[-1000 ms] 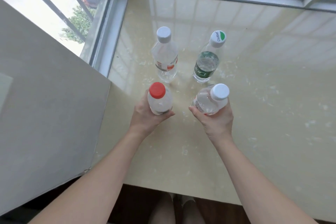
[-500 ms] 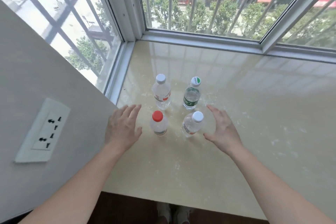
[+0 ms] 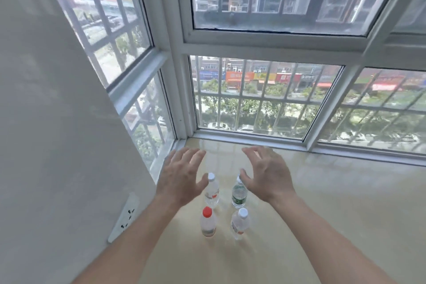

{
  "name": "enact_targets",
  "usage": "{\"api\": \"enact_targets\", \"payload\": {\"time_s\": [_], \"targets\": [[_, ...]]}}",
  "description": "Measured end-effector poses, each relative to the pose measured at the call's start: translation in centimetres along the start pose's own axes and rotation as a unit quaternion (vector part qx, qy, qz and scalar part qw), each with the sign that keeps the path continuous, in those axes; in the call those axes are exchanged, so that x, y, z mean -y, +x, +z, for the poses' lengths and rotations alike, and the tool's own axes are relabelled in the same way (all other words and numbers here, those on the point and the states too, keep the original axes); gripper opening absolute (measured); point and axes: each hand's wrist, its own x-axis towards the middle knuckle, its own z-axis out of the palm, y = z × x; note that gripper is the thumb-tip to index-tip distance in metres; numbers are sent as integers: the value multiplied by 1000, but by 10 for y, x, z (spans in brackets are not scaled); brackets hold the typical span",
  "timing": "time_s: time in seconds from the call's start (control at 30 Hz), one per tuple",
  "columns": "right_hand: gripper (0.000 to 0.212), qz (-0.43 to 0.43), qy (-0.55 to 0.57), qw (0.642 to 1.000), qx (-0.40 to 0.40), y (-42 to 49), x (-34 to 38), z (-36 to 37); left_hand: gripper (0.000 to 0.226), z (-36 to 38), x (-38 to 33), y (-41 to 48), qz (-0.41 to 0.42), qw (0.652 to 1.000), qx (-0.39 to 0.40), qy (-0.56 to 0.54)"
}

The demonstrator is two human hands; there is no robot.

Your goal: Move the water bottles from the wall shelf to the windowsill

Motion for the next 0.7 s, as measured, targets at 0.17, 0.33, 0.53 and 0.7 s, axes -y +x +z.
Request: {"api": "enact_targets", "payload": {"time_s": [0.17,0.33,0.53,0.7], "targets": [[50,-22,-13,999,-40,14,18,-40,60,-41,-5,15,-8,999,-45,4],[50,-8,-32,999,-42,13,11,-62,61,-64,-21,25,4,998,-69,4],[49,40,-55,997,-39,-13,-10,-76,65,-59,-45,33,41,998,-46,-15],[50,137,-86,985,-56,-51,-35,-99,65,-47,-84,49,122,991,-29,-50]]}}
